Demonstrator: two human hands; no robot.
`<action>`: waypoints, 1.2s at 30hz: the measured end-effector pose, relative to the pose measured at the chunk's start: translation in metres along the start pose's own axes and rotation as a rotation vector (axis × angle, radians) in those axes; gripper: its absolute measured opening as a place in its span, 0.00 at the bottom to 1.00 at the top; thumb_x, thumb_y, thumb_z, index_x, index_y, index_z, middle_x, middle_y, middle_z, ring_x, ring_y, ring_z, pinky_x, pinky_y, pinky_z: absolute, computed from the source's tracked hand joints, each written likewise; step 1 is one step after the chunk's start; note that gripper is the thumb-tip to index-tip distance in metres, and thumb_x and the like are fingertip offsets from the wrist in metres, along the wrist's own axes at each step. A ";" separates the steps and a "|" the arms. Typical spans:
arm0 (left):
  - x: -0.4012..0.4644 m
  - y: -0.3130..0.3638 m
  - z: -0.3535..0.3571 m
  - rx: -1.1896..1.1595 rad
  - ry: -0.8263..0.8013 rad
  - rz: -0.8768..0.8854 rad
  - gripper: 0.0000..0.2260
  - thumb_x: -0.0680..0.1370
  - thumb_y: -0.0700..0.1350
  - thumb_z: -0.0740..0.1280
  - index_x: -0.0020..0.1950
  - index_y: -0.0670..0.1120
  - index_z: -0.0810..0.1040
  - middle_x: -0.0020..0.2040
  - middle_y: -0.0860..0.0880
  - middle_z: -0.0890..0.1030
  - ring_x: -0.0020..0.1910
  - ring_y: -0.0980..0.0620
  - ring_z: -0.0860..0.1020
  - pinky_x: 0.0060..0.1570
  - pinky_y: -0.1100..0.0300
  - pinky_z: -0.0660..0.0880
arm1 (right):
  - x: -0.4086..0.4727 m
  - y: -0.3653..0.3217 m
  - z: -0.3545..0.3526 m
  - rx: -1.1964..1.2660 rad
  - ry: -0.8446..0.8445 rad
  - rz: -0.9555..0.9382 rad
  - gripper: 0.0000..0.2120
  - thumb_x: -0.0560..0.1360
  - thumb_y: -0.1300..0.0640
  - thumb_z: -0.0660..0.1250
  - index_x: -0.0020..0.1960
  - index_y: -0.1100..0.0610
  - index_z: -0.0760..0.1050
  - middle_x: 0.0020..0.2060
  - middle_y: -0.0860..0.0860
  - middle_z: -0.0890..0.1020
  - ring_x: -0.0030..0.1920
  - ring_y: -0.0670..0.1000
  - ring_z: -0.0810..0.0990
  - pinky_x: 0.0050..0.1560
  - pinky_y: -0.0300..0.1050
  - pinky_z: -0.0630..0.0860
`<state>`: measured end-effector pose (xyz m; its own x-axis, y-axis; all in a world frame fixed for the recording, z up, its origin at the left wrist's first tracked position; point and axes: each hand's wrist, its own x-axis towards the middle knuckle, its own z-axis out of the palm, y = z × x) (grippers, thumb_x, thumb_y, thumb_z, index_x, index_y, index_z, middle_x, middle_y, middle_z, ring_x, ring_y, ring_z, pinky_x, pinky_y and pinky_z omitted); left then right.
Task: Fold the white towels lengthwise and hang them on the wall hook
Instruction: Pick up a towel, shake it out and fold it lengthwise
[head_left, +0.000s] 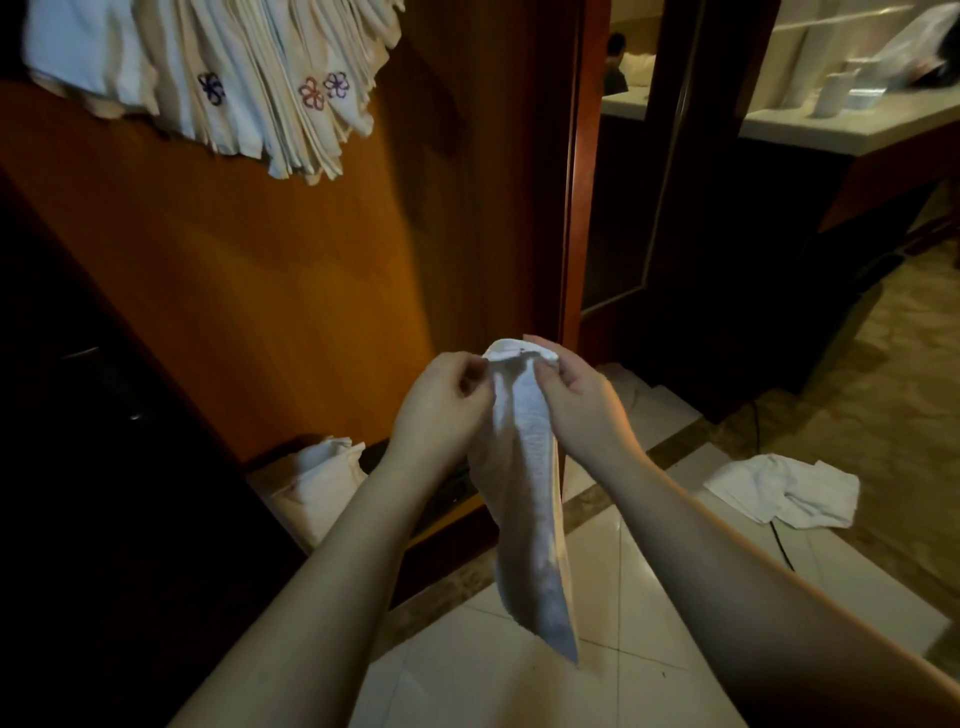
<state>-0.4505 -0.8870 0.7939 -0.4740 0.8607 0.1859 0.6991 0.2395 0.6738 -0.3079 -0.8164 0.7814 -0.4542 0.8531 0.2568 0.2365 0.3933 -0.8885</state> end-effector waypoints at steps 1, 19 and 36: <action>0.000 -0.013 0.007 0.079 0.077 0.020 0.17 0.78 0.53 0.69 0.65 0.56 0.71 0.63 0.53 0.73 0.57 0.60 0.73 0.57 0.57 0.75 | 0.005 -0.001 -0.005 0.016 0.010 0.036 0.13 0.81 0.41 0.56 0.59 0.24 0.72 0.52 0.22 0.77 0.54 0.29 0.77 0.47 0.29 0.72; -0.008 -0.008 -0.003 -0.303 -0.327 0.163 0.28 0.72 0.49 0.76 0.60 0.75 0.67 0.71 0.64 0.65 0.71 0.57 0.63 0.68 0.55 0.63 | 0.024 -0.009 -0.068 0.196 -0.025 0.061 0.17 0.68 0.38 0.62 0.52 0.37 0.84 0.48 0.43 0.86 0.51 0.46 0.84 0.55 0.51 0.82; 0.010 0.033 -0.074 0.758 -0.273 0.849 0.11 0.80 0.52 0.62 0.60 0.55 0.79 0.59 0.57 0.78 0.57 0.54 0.68 0.53 0.55 0.58 | 0.045 0.016 -0.115 0.026 0.112 0.103 0.15 0.81 0.48 0.59 0.46 0.37 0.83 0.43 0.38 0.85 0.46 0.41 0.83 0.54 0.47 0.81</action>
<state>-0.4722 -0.9039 0.8709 0.3649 0.9190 0.1495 0.9201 -0.3313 -0.2091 -0.2255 -0.7324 0.8225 -0.3294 0.9219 0.2039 0.2534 0.2943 -0.9215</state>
